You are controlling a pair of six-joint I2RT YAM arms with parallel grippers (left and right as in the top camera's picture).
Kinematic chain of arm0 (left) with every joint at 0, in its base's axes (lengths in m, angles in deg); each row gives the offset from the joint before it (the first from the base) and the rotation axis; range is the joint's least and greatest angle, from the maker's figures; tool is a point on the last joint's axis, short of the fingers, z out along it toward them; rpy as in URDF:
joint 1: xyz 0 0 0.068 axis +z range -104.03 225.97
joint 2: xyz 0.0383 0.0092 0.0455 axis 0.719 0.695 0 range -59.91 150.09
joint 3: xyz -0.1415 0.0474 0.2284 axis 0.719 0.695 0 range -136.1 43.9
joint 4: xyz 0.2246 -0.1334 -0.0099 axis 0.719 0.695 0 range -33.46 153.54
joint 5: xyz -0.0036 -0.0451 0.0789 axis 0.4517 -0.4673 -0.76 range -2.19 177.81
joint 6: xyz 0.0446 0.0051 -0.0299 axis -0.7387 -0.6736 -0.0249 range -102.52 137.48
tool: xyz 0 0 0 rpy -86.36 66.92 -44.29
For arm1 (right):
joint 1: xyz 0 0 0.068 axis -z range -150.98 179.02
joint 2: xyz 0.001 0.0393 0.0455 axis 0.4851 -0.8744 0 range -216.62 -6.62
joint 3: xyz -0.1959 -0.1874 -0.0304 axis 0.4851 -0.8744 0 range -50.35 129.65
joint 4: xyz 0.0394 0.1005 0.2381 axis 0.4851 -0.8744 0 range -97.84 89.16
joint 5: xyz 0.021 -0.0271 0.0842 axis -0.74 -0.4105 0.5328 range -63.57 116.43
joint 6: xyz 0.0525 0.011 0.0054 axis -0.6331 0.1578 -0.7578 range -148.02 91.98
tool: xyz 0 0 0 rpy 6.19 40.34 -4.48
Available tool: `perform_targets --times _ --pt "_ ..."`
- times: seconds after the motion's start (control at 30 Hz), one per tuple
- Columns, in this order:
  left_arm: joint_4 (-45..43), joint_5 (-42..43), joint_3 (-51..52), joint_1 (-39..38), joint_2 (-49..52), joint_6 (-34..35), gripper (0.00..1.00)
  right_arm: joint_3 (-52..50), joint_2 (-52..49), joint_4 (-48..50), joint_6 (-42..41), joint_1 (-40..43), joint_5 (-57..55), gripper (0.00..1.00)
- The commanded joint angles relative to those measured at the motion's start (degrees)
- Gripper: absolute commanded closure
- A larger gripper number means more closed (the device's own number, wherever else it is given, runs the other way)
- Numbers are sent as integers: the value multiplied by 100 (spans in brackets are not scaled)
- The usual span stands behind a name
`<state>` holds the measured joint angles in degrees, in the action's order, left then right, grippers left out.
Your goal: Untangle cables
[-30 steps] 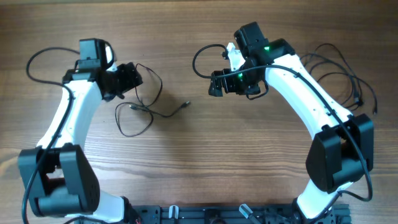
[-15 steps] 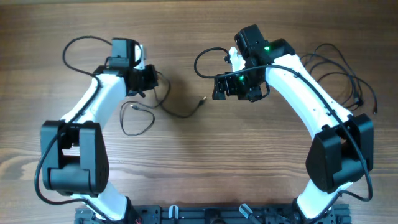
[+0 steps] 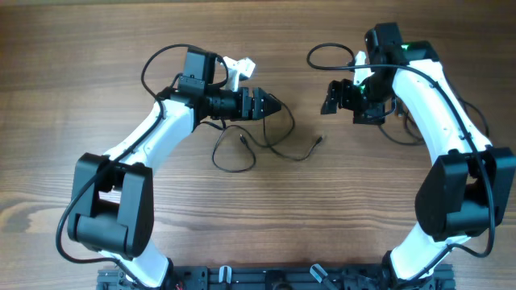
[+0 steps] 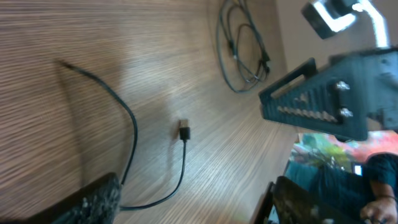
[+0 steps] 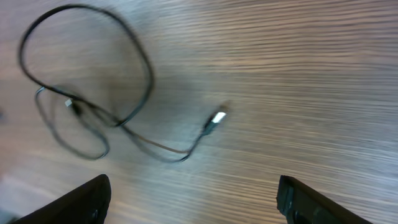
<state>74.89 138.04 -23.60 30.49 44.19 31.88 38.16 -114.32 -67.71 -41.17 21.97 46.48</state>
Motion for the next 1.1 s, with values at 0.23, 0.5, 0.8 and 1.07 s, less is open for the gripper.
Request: perform_targets --times 0.23,0.5,0.8,1.07 --pt "2402 -3364 11 2015 48 -42 0 -22 -74 1003 46 -1078 483 12" --pt "2612 -3359 11 2686 48 903 0 -870 -87 3176 -1268 -2079 -1150 6" --pt "2605 -3362 11 2306 50 901 0 -1921 -452 5191 -2306 -2166 -750 20" --pt "2605 -3362 11 1954 50 901 0 -1919 -531 5469 -2837 -2149 -374 85"
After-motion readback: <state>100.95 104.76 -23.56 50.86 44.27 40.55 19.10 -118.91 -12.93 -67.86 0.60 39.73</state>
